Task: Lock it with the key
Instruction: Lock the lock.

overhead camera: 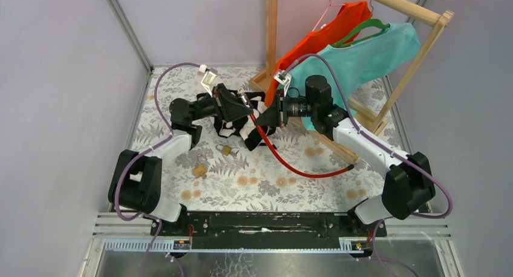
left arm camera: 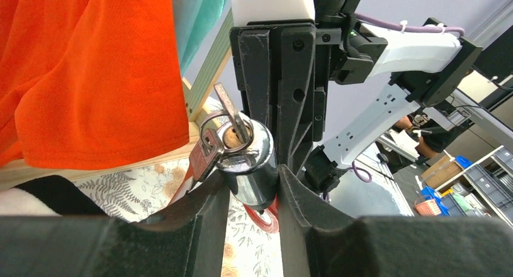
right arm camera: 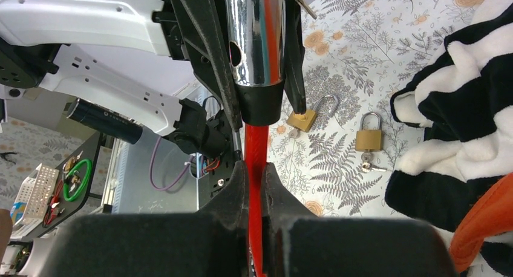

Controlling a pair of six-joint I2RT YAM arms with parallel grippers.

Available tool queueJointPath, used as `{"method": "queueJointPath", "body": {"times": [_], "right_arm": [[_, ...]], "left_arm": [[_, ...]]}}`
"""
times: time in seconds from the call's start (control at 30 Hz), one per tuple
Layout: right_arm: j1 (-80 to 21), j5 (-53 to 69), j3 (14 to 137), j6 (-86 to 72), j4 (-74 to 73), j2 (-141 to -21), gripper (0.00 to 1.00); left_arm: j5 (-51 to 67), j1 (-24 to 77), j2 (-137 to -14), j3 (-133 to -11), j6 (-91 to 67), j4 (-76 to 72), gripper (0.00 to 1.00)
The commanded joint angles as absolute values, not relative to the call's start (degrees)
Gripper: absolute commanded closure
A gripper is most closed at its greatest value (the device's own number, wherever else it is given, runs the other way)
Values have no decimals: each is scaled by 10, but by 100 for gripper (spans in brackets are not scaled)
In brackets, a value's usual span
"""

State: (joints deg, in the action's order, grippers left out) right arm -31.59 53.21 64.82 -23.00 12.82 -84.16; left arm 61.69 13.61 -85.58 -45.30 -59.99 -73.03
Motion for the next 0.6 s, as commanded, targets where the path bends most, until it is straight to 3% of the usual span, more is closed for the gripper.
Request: {"method": "queueJointPath", "body": {"times": [0.0,0.23,0.47,0.57], "right_arm": [[-315,501,674,-186,110,-830,95],[-315,436,711,-70,-8,-810,66],[-315,390,744,-25,-64,-780,38],[-315,387,773,-27,-81,-786,32]], "left_arm": [[610,153,-817,-471,-494,-618,97],[568,166,-770,-534,-255,-267,100],[525,186,-761,-572,-104,-102,100],[510,201,-760,-575,-80,-79,100]]}}
